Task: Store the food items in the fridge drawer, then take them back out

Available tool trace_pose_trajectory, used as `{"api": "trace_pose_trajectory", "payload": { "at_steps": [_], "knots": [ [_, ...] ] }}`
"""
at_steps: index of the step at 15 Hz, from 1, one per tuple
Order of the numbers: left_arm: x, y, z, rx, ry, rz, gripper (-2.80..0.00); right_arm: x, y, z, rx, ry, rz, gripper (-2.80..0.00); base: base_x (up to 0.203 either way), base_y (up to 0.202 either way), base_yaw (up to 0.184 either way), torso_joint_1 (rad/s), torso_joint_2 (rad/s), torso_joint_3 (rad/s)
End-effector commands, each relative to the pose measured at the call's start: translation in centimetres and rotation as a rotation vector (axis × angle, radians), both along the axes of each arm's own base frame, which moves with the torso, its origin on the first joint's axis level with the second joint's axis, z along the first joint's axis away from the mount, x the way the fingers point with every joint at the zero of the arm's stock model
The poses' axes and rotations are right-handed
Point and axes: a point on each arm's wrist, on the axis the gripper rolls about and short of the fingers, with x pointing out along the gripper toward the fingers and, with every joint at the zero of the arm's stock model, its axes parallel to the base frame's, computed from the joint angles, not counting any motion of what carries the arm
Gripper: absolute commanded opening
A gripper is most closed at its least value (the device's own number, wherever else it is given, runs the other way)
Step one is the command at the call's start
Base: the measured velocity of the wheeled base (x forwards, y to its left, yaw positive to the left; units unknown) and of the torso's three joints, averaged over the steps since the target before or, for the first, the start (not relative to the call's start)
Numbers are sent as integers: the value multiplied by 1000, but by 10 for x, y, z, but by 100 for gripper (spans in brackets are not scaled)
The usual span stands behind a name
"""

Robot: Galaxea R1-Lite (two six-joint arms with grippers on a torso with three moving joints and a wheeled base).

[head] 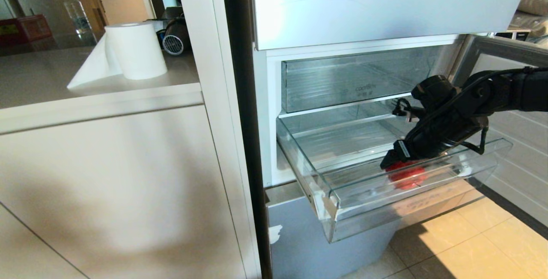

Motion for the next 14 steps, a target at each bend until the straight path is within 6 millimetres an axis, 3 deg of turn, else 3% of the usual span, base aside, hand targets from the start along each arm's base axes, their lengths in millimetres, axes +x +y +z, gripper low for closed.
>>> {"api": "trace_pose_trajectory", "payload": {
  "at_steps": [1, 7, 8, 14],
  "knots": [
    [0, 0, 0, -1, 2, 0, -280, -1, 4, -2, -3, 15, 10, 0, 0, 0, 0, 0, 0, 0],
    [0, 0, 0, -1, 2, 0, -280, -2, 3, -5, -12, 51, 9, 0, 0, 0, 0, 0, 0, 0],
    [0, 0, 0, -1, 2, 0, -280, -1, 4, -7, -13, 54, 8, -280, 0, 0, 0, 0, 0, 0],
    [0, 0, 0, 0, 2, 0, -280, 0, 4, -2, -14, 33, -2, -280, 0, 0, 0, 0, 0, 0]
  ]
}}
